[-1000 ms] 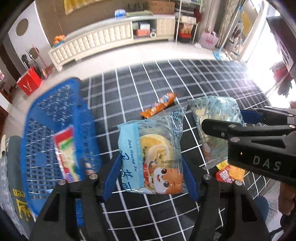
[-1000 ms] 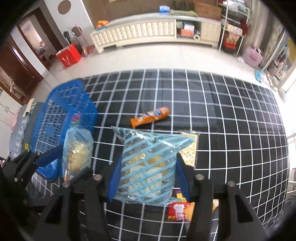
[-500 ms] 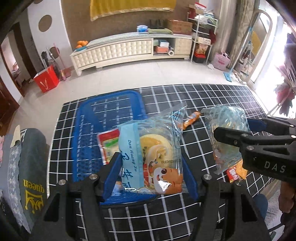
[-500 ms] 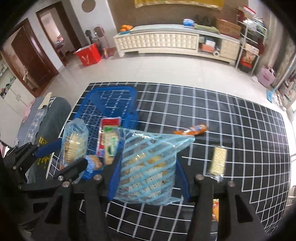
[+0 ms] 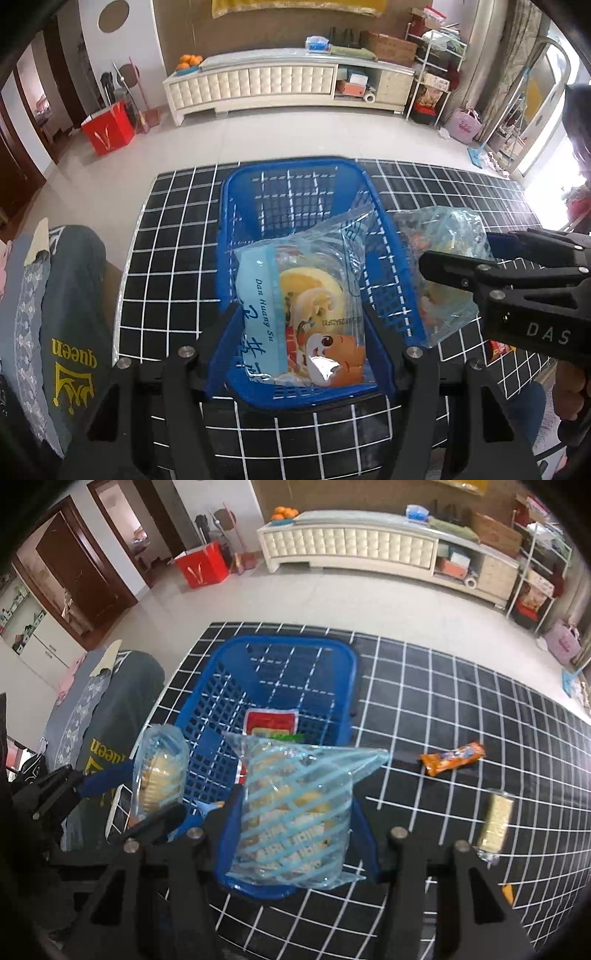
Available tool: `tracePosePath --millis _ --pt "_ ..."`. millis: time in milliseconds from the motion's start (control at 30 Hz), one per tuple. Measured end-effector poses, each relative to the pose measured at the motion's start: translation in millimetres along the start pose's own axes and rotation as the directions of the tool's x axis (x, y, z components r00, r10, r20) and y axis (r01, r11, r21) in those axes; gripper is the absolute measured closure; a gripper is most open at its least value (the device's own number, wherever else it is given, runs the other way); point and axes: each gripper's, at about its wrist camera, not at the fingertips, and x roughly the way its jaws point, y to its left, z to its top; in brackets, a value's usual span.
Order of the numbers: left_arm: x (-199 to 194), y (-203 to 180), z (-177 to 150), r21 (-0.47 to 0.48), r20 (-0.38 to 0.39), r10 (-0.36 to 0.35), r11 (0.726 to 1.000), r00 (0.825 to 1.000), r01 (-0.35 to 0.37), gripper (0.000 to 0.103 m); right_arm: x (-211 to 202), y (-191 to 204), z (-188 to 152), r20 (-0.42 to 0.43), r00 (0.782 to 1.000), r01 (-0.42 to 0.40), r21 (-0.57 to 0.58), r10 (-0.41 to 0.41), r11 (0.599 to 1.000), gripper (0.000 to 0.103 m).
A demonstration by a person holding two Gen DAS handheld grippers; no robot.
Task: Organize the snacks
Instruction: 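Carry both pouches over the basket and open both tools to drop them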
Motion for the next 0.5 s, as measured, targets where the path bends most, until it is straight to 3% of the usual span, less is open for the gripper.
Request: tracePosePath --millis 200,333,500 --pt "21.3 6.1 -7.0 0.025 -0.045 -0.014 1.0 0.999 0.015 0.041 16.0 9.2 -0.8 -0.036 0.999 -0.007 -0.006 0.007 1.0 0.043" --pt "34.9 10.8 -9.2 -0.007 -0.102 -0.017 1.0 0.995 0.016 0.041 16.6 14.0 -3.9 -0.022 1.0 0.006 -0.026 -0.007 1.0 0.043" --pt "37.0 11.1 -14.4 -0.01 -0.098 -0.025 1.0 0.995 0.024 0.038 19.6 11.4 -5.2 -0.046 0.999 0.002 -0.006 -0.003 1.0 0.043"
